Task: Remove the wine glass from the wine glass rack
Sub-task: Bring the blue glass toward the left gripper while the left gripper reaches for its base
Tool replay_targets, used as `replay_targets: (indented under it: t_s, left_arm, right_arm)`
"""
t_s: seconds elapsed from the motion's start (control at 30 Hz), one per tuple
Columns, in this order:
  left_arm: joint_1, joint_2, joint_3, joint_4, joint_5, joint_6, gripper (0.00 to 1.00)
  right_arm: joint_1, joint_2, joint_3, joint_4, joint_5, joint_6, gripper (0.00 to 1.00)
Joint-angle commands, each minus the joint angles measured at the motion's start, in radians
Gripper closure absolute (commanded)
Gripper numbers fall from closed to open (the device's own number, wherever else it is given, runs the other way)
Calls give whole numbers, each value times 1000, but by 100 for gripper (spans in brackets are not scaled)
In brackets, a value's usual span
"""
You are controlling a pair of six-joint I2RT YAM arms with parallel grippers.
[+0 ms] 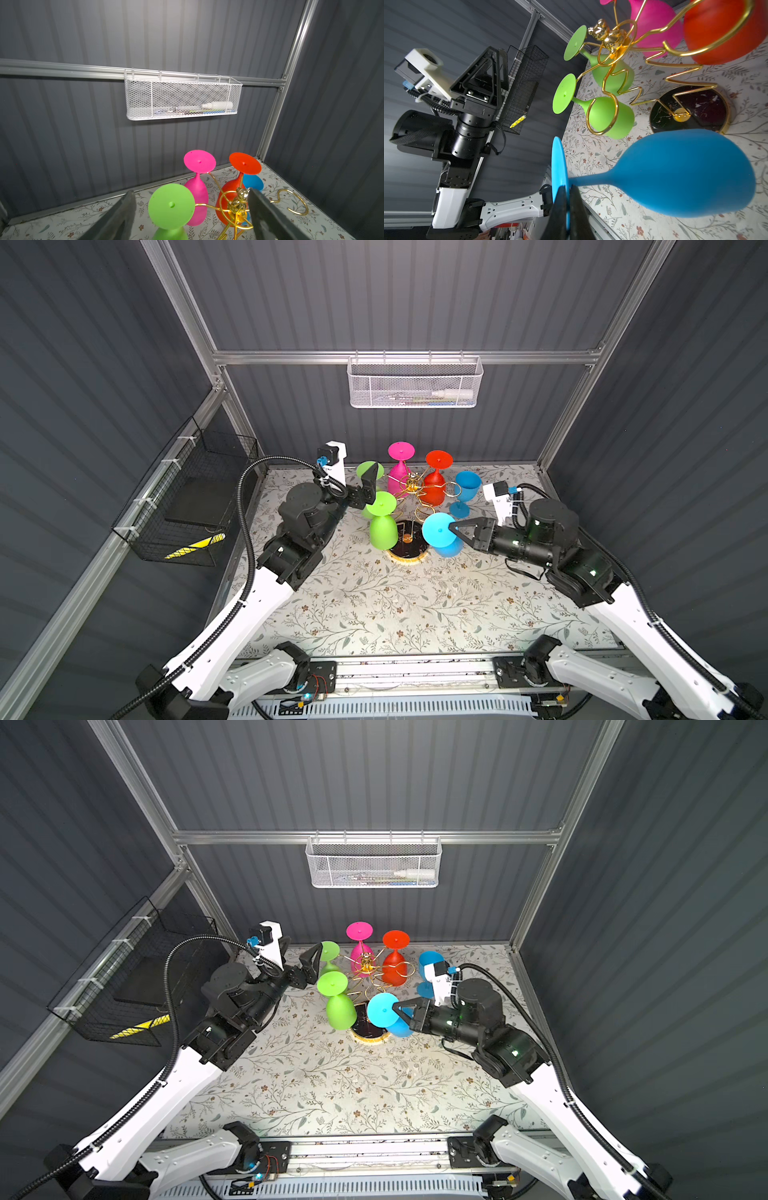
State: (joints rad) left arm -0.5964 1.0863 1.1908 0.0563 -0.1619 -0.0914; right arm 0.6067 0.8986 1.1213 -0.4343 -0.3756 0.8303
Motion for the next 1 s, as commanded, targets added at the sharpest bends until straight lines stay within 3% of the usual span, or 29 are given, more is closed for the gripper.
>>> replay_targets:
  t_s: [0.0, 0.2, 0.57, 0.7, 0.97]
  left_arm:
    - [25, 26, 105, -120, 164, -61, 19]
    - [146, 93, 209, -178, 551, -204, 26]
    - [152, 228, 329, -91, 1072, -331, 30]
    - [145, 259, 308, -22, 1161, -413, 31]
    - [63, 285, 309, -32, 1174, -402, 30]
  right_arm:
    - [-23, -10, 55, -51, 5, -75, 100]
    - [-65, -3, 159, -126, -18, -171, 100]
    - [-88, 39, 273, -145, -73, -270, 100]
    - [-88, 52, 288, -138, -83, -291, 100]
    - [-89, 91, 327, -122, -124, -314, 100]
